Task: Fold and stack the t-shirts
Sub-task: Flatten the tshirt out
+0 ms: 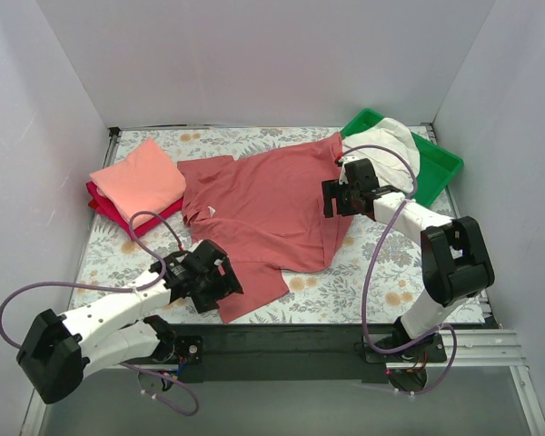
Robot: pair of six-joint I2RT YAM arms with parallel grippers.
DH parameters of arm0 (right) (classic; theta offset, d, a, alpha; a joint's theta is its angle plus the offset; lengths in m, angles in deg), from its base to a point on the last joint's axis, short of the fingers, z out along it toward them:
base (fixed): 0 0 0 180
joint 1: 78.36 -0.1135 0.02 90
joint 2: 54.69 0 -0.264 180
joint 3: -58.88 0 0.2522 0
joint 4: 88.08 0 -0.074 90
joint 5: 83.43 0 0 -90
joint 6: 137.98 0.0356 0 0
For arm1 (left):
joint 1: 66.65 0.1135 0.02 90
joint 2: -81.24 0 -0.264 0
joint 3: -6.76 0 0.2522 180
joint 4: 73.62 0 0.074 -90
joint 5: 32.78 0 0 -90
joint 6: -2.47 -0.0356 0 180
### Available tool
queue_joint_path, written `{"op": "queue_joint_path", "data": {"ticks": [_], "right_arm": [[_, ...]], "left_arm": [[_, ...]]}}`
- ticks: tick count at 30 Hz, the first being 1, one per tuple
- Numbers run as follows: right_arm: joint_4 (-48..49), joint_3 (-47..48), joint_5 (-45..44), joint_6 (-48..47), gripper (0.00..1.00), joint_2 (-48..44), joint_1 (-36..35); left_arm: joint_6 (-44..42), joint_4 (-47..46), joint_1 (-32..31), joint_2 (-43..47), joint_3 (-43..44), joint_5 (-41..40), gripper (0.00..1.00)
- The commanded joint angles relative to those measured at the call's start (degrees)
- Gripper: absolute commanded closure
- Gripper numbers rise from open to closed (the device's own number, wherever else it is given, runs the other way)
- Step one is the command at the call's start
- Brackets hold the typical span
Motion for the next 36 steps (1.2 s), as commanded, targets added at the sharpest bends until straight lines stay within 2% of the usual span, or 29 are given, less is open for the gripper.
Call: {"op": "queue_joint_path", "data": {"ticks": [1, 6, 12, 21, 23, 25, 28, 36], "right_arm": [[0.39, 2.48, -1.30, 1.07, 0.14, 0.03, 0.01], [0.48, 2.13, -1.56, 1.42, 0.14, -0.06, 0.01], [0.39, 2.13, -1.48, 1.86, 0.18, 0.73, 0.27], [0.48, 1.78, -0.77, 2.47, 0.24, 1.52, 1.15], [0.66, 1.69, -0.07, 2.82, 0.25, 1.78, 1.50], [0.83, 1.69, 0.72, 3.00, 0.26, 2.05, 2.03], [1.45, 2.13, 2.21, 3.09, 0.28, 2.75, 2.64], [1.71, 7.74, 5.73, 3.09, 0.39, 8.28, 4.05]], "left_arm": [[6.16, 7.12, -3.72, 4.42, -1.57, 0.59, 0.25], [8.19, 9.33, -6.44, 6.01, -3.68, 1.74, 0.34], [9.32, 9.85, -8.55, 1.36, -4.57, 1.48, 0.42], [9.42, 2.03, -8.73, -3.12, -6.06, 0.42, 0.59], [9.07, 1.68, -8.73, -4.18, -6.06, 0.33, 0.65], [8.98, 1.50, -8.73, -5.23, -5.97, 0.42, 0.75], [8.80, 0.63, -8.73, -5.42, -6.06, 0.42, 1.00], [9.42, 1.06, -8.73, -1.64, -6.76, -1.16, 1.00]]}}
